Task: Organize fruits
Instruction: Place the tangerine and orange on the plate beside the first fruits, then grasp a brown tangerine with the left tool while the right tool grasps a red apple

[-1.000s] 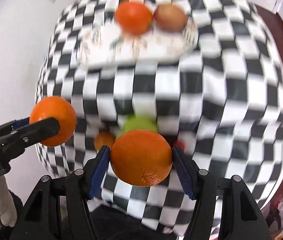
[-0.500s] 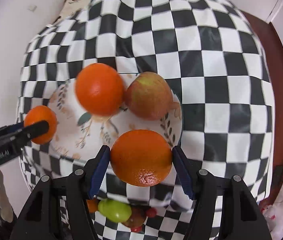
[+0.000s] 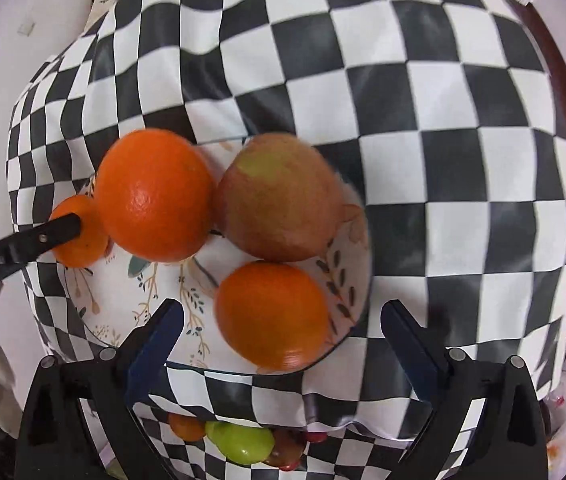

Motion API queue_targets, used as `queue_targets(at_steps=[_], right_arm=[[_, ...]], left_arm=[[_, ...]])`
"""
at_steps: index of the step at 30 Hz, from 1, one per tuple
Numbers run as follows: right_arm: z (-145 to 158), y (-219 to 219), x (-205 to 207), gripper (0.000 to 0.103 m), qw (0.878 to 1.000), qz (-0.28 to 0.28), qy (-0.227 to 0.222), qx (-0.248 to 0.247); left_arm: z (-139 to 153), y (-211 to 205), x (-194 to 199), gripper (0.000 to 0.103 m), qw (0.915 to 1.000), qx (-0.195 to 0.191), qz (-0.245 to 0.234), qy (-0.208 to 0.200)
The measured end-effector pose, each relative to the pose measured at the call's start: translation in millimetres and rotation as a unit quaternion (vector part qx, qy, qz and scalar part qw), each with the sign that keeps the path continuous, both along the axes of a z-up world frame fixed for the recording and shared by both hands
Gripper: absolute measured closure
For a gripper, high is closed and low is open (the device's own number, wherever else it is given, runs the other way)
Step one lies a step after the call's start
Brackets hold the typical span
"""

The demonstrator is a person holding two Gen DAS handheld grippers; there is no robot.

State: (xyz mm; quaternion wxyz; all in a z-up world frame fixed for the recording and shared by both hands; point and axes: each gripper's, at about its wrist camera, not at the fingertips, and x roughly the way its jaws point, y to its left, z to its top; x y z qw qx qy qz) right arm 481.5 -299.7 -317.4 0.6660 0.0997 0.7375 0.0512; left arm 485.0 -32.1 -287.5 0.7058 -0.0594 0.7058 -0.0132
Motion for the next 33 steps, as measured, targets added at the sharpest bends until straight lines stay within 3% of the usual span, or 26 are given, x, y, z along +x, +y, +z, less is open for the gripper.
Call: queue_targets(at_steps=[7,20,33], right_arm=[[34,-4,-13,0.002,1.000,0.000,-0.028,-0.014],[103,19,-71,0.002,0.990,0.005,-0.128,-0.060],[165,38,-142,0.002,0.975,-0.007,-0.211,-0.076]], left_arm=[[26,12,-19,0.010,0.9997,0.004,0.010,-0.024],[86,6,-114,0.010,0.9916,0.062,-0.019,-0.112],[145,2,-182,0.010,0.9807,0.058,-0.025,-0.185]])
